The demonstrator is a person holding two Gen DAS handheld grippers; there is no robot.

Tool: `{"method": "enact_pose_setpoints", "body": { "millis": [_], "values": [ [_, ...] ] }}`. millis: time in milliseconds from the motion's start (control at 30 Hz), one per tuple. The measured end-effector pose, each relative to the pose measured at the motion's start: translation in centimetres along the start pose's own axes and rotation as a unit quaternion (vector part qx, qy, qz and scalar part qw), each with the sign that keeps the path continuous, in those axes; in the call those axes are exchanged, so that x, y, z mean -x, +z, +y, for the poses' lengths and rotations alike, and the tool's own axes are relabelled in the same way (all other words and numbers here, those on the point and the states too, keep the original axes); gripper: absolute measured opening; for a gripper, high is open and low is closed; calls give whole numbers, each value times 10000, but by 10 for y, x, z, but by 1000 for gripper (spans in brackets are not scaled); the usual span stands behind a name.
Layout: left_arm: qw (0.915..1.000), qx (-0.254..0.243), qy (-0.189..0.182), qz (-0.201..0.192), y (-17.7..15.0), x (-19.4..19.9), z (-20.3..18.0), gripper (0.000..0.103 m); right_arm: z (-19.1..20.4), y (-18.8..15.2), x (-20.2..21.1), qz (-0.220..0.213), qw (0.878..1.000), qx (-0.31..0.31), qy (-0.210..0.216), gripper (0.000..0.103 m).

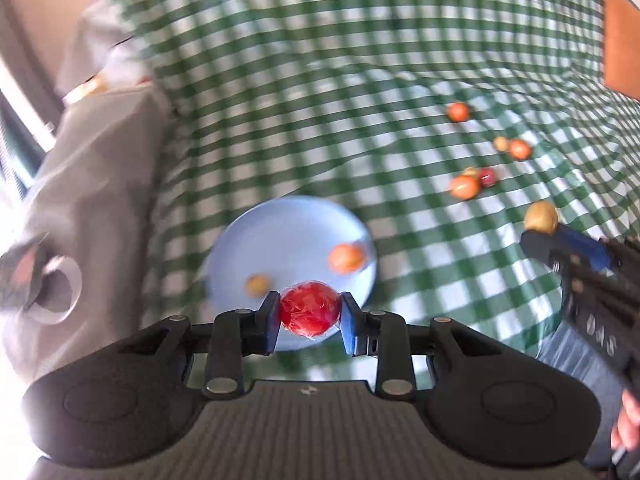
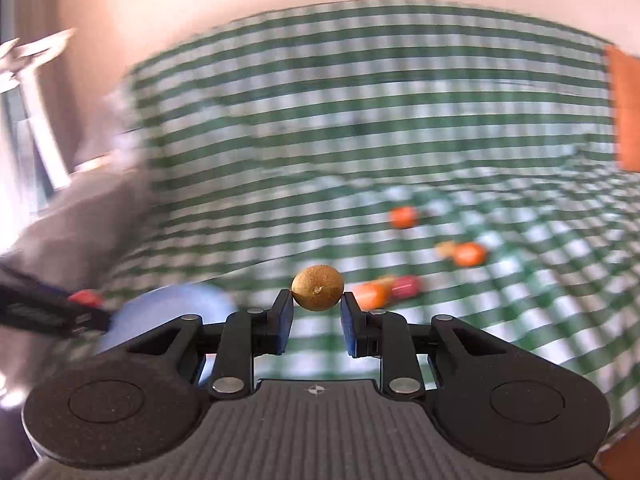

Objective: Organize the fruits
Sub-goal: 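Carry the yellow fruit and red plum over the plate with both tools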

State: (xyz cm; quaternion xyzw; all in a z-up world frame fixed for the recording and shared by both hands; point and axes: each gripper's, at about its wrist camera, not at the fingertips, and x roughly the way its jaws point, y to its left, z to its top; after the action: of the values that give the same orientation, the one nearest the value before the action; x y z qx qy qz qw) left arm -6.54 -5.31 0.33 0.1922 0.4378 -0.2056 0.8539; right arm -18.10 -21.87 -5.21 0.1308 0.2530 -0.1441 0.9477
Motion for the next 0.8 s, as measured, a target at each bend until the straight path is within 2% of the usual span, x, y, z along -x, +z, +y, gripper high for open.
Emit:
{"method": "enact_pose_setpoints", "body": {
  "millis": [133,233,367,467,600,800],
  "values": [
    [9997,239,99,-19,-35,20,31,34,54,-7,23,229,9967,414,657,27],
    [9991,402,125,-49,-56,28,48,34,84,-17,33,342,9935,762,776,27],
    [9987,484,89,-157,-74,33,58,34,109,-28,38,524,9905,1080,668,27],
    [9982,537,-47,-245,-81,37,64,34,122,-27,42,472,9897,1229,559,27],
    [9975,600,-82,-378,-82,39,68,34,129,-29,45,417,9893,1336,405,27],
    [9968,698,-123,-365,-83,34,76,34,134,-31,41,474,9886,1403,280,27]
  ]
}}
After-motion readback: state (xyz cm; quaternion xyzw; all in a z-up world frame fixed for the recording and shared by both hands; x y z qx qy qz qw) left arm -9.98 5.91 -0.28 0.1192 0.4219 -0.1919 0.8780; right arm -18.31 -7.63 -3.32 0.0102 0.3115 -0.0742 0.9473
